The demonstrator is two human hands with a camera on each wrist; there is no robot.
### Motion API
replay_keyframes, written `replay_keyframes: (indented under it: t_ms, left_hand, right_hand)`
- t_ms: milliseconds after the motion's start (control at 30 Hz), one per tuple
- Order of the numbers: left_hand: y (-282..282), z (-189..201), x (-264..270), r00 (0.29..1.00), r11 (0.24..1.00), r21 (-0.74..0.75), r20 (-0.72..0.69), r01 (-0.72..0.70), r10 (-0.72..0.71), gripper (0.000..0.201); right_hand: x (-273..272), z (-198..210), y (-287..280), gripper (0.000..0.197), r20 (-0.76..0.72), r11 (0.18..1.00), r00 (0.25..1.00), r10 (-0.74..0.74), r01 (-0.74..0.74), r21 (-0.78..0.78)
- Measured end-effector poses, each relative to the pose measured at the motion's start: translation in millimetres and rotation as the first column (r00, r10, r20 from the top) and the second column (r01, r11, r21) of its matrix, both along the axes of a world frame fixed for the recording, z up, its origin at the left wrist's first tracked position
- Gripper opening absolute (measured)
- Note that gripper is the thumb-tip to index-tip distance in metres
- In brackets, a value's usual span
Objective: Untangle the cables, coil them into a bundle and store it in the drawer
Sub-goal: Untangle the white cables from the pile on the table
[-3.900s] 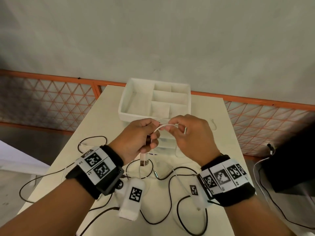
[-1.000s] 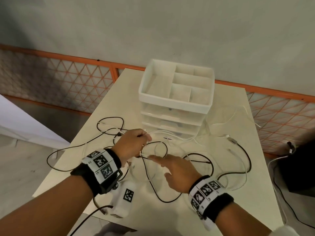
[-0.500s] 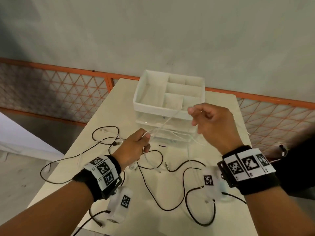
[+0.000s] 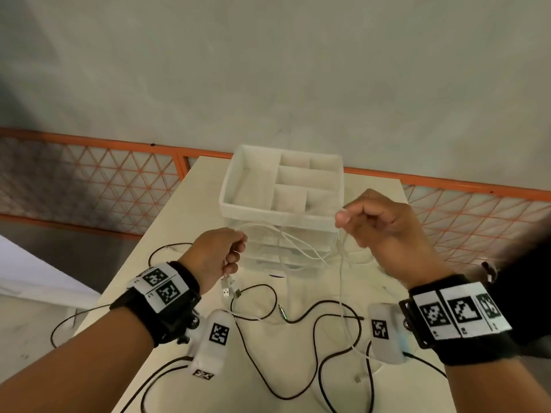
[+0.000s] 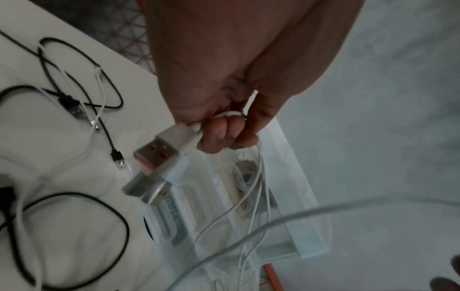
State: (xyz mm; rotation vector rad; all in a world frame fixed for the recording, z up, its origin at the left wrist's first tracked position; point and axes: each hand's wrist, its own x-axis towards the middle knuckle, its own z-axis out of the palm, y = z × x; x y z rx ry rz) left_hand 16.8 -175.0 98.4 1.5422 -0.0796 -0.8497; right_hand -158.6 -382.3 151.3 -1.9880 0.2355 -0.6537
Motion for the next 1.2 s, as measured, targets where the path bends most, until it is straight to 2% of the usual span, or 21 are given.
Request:
replay_keyframes:
  t_ms: [67, 133, 267, 367, 567, 767, 900, 967, 1033, 1100, 1200]
  left_hand:
    - [-1.4, 1.6, 2.8, 0.996, 0.998, -0.051, -0.087, -0.023, 0.018, 0.019]
    - [-3.4, 2.7, 1.1, 0.991, 0.992, -0.124, -0.126, 0.021, -0.036, 0.023]
    - [-8.0, 3.9, -14.7, 0.968, 0.954, -0.220, -0.096, 0.205, -0.230, 0.025]
    - [-9.9, 2.3, -25.3, 0.950, 0.932, -0.240, -0.089, 0.270, -0.298, 0.027]
    - [-6.5, -4.6, -29.3, 0.952, 0.931, -0.259, -0.100, 0.256, -0.290, 0.020]
    - [-3.1, -7.2, -25.8, 0.943, 0.915, -0.289, -0.095, 0.280, -0.319, 0.018]
    - [-3.5, 0.8, -24.7, 0.969, 0.943, -0.243, -0.043, 0.226, -0.243, 0.020]
    - [-4.5, 14.0, -23.4, 0.982, 0.951, -0.250, 0.013, 0.184, -0.187, 0.021]
    - [-2.8, 31.7, -22.0, 0.982, 0.941, -0.287, 0.108, 0.178, -0.152, 0.023]
    - [0.1, 47.1, -21.1, 0.966, 0.922, -0.330, 0.224, 0.201, -0.131, 0.024]
    - [3.3, 55.8, -16.8, 0.946, 0.924, -0.324, 0.309, 0.205, -0.101, 0.027]
  right_hand:
    - [2.4, 0.4, 4.9, 0.022, -0.007, 0.997, 0.997, 0.082, -0.082, -0.015]
    - [6.8, -0.1, 11.6, 0.023, -0.019, 0.995, 0.996, 0.089, -0.089, -0.033]
    - [18.4, -1.3, 21.4, 0.017, -0.024, 0.999, 0.999, -0.034, 0.034, -0.031]
    - [22.7, 1.4, 19.8, 0.019, -0.016, 0.993, 0.993, -0.121, 0.121, 0.002]
    - [22.2, 7.2, 11.4, 0.023, 0.103, 0.974, 0.969, -0.225, 0.225, 0.011]
    - [19.2, 11.3, 9.3, 0.023, 0.205, 0.933, 0.911, -0.359, 0.352, 0.068]
    - [17.7, -2.7, -0.4, 0.014, 0.182, 0.900, 0.882, -0.436, 0.420, 0.118]
    - [14.8, -30.5, -15.6, 0.011, 0.070, 0.888, 0.885, -0.460, 0.461, 0.008]
    - [9.1, -70.5, -30.4, 0.010, -0.152, 0.852, 0.842, -0.517, 0.489, -0.186]
    - [0.6, -107.7, -37.1, 0.012, -0.398, 0.834, 0.733, -0.552, 0.482, -0.268]
    - [-9.9, -134.2, -39.1, 0.029, -0.685, 0.871, 0.556, -0.470, 0.418, -0.258]
